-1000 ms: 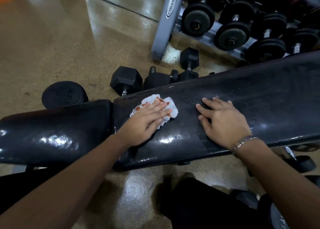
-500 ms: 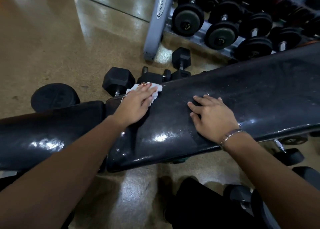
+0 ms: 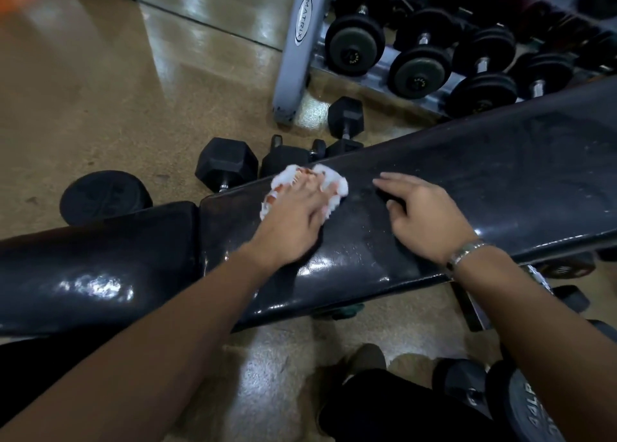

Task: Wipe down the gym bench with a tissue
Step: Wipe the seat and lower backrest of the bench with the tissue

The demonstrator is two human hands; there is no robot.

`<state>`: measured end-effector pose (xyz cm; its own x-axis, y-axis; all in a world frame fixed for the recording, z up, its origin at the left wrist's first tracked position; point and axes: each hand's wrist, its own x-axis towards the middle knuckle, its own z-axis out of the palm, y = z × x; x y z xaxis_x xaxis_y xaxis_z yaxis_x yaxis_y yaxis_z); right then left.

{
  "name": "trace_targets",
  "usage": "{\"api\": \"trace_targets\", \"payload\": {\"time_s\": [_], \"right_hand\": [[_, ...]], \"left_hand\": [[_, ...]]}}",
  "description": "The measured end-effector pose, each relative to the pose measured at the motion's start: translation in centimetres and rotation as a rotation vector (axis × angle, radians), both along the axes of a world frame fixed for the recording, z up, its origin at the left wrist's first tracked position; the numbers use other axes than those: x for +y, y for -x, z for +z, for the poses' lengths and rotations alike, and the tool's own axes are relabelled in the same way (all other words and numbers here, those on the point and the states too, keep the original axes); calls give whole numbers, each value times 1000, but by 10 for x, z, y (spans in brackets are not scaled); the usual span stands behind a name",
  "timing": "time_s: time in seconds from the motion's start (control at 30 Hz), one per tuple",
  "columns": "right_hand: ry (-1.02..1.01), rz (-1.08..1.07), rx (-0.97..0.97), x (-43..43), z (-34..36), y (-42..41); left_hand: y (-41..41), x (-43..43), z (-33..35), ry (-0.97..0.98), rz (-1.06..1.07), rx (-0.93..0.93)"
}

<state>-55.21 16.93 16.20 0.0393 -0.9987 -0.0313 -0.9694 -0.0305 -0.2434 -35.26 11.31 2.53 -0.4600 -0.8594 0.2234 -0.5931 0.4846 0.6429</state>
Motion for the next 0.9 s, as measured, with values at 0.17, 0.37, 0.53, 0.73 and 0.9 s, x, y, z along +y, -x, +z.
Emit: {"api": "trace_targets", "payload": {"time_s": [0.17, 0.37, 0.53, 0.73, 0.9], "right_hand": [[43, 19, 293, 13, 1, 20], [-86, 8, 371, 17, -1, 27], [-111, 15, 418, 17, -4, 27], [-112, 20, 417, 19, -2, 27], [-116, 18, 424, 15, -4, 27]], "left_hand": [[-25, -7, -9, -1, -22, 7], [16, -32, 10, -24, 62, 5], [-29, -39, -4, -3, -87, 3], [15, -30, 1, -39, -9, 94], [8, -70, 5, -154, 75, 99]]}}
